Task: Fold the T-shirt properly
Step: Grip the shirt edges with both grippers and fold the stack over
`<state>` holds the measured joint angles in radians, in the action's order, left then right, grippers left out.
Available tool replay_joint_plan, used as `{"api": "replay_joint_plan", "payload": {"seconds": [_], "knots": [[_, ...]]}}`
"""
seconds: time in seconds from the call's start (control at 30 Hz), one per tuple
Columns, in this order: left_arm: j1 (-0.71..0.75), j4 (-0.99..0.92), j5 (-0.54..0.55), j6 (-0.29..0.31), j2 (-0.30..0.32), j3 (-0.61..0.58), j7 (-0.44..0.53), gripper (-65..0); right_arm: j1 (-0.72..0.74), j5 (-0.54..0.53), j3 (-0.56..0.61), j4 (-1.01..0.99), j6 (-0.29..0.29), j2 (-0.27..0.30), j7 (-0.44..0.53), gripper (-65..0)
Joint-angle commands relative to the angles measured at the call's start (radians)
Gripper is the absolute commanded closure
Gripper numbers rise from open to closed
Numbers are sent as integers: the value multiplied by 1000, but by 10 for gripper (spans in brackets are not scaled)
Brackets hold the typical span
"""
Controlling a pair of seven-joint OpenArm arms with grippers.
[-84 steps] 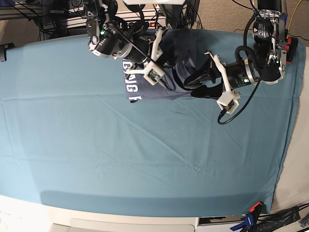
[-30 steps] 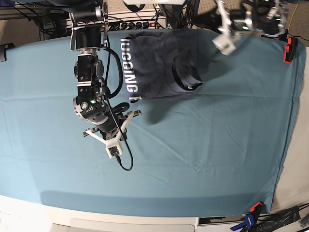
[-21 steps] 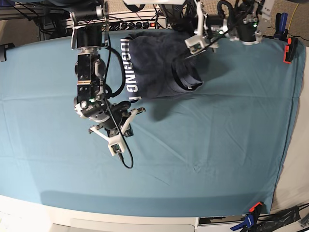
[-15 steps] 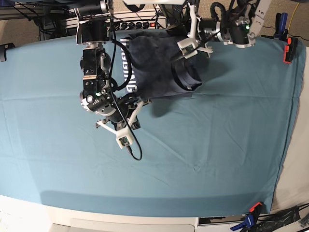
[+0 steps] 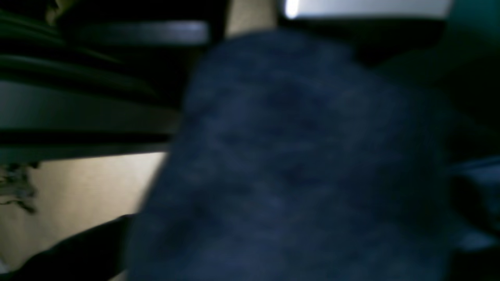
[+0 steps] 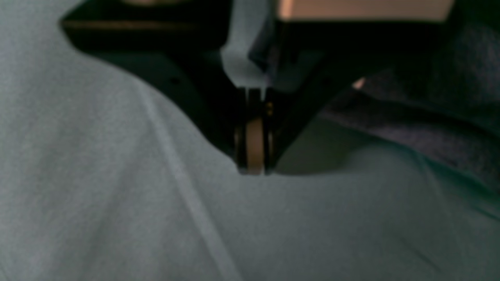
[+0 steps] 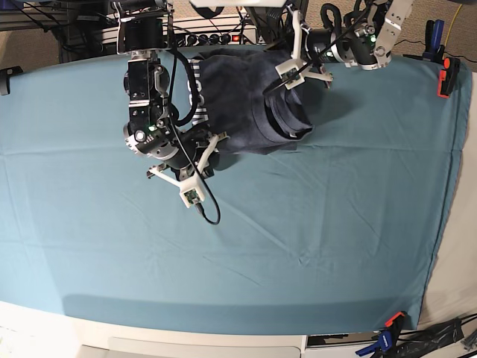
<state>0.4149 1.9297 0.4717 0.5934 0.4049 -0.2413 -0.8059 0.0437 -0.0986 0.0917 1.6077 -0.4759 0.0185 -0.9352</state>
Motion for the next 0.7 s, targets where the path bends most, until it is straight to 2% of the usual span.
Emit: {"api": "replay_joint_plan", "payload": {"seconds": [0.0, 0.1, 0.27, 0.37, 0.5, 0.67], "knots": [[-5, 14, -5, -13, 5, 2, 29, 0, 17, -10, 0, 15, -3, -2, 19, 0], [-23, 14, -47, -56, 5, 2, 29, 0, 17, -15, 0, 15, -31, -2, 2, 0], [-70, 14, -55, -105, 5, 2, 29, 0, 11, -85, 0, 15, -85, -2, -34, 0], [-96, 14, -79, -114, 5, 2, 29, 0, -5, -89, 0, 15, -94, -2, -42, 0], [-127, 14, -141, -180, 5, 2, 29, 0, -33, -94, 0, 15, -103, -1, -66, 0], [-183, 14, -193, -221, 5, 2, 29, 0, -86, -209, 0, 16, -161, 33, -114, 0]]}}
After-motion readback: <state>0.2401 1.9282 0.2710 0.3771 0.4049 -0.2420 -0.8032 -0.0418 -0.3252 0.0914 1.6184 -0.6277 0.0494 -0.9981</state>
